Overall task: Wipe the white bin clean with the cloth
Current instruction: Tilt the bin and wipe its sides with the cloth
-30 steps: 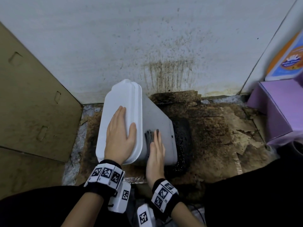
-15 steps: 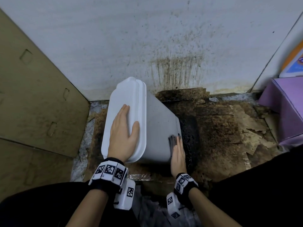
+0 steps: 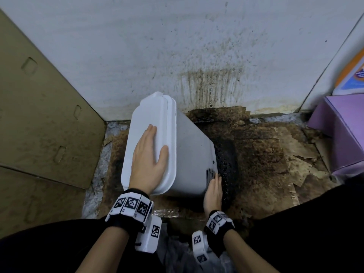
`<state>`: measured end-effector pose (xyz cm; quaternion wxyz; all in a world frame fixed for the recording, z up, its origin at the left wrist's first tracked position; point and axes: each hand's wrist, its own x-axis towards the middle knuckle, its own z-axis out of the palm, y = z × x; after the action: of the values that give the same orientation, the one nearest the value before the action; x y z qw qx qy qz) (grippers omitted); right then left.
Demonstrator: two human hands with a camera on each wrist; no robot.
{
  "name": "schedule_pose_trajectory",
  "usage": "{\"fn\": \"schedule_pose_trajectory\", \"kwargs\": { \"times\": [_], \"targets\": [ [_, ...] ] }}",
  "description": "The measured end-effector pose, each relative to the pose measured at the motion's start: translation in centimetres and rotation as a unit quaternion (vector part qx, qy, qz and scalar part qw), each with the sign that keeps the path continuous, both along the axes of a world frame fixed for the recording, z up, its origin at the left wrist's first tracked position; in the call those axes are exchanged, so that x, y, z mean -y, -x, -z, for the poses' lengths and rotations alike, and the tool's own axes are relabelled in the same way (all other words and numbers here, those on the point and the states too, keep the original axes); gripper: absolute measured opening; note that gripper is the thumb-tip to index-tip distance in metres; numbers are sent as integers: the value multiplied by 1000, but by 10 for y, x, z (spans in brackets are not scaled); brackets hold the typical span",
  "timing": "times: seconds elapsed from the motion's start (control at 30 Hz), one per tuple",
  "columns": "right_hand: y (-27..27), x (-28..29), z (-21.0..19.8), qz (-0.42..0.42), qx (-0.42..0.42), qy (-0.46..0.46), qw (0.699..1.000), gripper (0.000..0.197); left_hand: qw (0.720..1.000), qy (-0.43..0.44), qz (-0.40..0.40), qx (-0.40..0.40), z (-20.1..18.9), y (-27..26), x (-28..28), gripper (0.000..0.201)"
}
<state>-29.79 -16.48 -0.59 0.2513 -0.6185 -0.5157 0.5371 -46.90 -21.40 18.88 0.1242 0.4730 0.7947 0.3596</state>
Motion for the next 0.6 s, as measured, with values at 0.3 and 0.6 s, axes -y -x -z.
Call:
{"fn": "schedule_pose_trajectory", "kwargs": {
  "times": [0.3,0.6],
  "targets": [
    [-2,-41,-10,-73,3,42,996,50,1000,6,7,-19,1,-5,-4,68],
    [28,7,-76,-90,-80,-86,989,53,1000,4,-2,-14,-1,-6,-4,66]
  ]
}}
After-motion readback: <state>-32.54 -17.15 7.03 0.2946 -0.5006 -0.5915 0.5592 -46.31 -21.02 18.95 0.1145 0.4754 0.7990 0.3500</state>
